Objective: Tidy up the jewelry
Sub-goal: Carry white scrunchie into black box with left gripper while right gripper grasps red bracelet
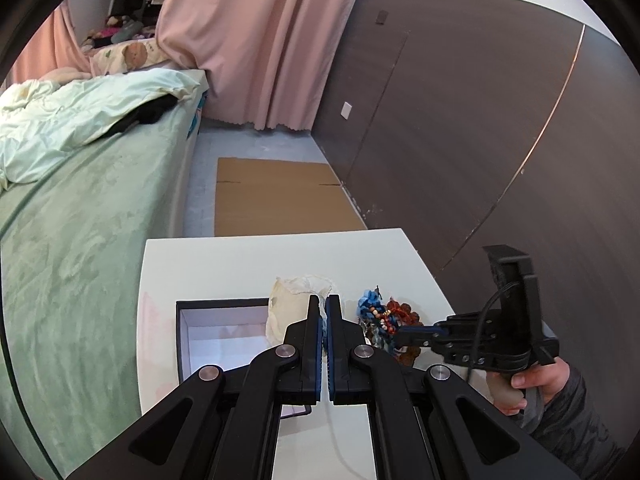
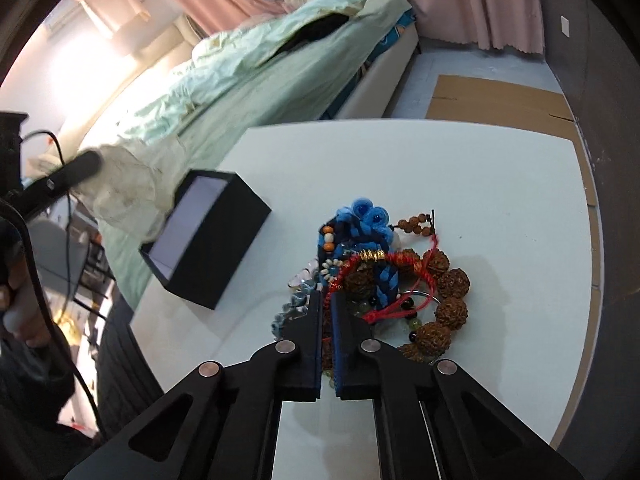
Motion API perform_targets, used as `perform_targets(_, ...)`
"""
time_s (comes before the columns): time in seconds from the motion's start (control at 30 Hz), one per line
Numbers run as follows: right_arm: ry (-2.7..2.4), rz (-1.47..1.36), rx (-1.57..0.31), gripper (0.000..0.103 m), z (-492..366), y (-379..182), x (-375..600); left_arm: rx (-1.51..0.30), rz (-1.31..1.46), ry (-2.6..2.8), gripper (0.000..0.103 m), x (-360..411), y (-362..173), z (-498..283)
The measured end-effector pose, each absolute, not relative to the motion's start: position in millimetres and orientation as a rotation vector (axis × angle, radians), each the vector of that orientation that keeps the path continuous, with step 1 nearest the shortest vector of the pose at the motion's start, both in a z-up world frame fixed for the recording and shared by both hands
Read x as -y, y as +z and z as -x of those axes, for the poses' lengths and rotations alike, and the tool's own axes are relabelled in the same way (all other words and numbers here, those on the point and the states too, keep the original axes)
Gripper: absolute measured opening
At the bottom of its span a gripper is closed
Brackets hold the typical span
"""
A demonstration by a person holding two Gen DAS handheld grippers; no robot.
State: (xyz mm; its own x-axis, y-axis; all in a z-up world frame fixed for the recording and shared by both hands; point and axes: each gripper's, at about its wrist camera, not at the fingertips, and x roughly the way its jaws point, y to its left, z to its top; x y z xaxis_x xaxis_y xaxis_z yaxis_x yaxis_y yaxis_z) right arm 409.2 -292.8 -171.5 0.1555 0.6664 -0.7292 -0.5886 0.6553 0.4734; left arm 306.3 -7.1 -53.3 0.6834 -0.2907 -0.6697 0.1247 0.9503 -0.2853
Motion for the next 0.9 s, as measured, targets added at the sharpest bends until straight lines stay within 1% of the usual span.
perform_targets(0.2, 0.899, -0.223, -1.057, 0.004, -402, -161, 310, -0.782, 0.233, -0.235, 0.001, 2, -54, -306)
perform_targets(0.23, 0.902, -0.243, -1.049, 0.002, -400, -158, 311, -0.779, 0.233, -0.235, 0.001, 1, -53, -306)
perform_targets(0.37, 0.904, -0.324, -0.995, 0.002, -391, -140, 313, -0.769, 0.236, -0.230, 0.001, -5, -53, -306)
perform_targets(0.5, 0.866, -0.331, -0.945, 0.002, -383, -125, 310, -0.777, 0.237, -0.225, 0.001, -15, -56, -308)
perform_targets(0.57, 0.801, -0.311, -0.969, 0.002, -383, -126, 307, -0.779, 0.236, -0.225, 0.001, -20, -57, -308)
perform_targets(0.63, 0.723, -0.300, -1.051, 0.003, -390, -135, 307, -0.777, 0.244, -0.228, 0.001, -23, -57, -308)
perform_targets(0.73, 0.651, -0.284, -1.096, 0.005, -386, -144, 313, -0.775, 0.246, -0.245, 0.001, -26, -59, -305)
perform_targets(0.8, 0.630, -0.310, -1.122, 0.014, -380, -151, 319, -0.777, 0.249, -0.254, 0.001, -28, -63, -303)
perform_targets(0.83, 0.615, -0.320, -1.136, 0.036, -378, -155, 323, -0.781, 0.255, -0.259, 0.001, -29, -66, -303)
perform_targets(0.9, 0.572, -0.356, -1.149, 0.063, -372, -161, 327, -0.793, 0.271, -0.264, 0.001, -32, -72, -302)
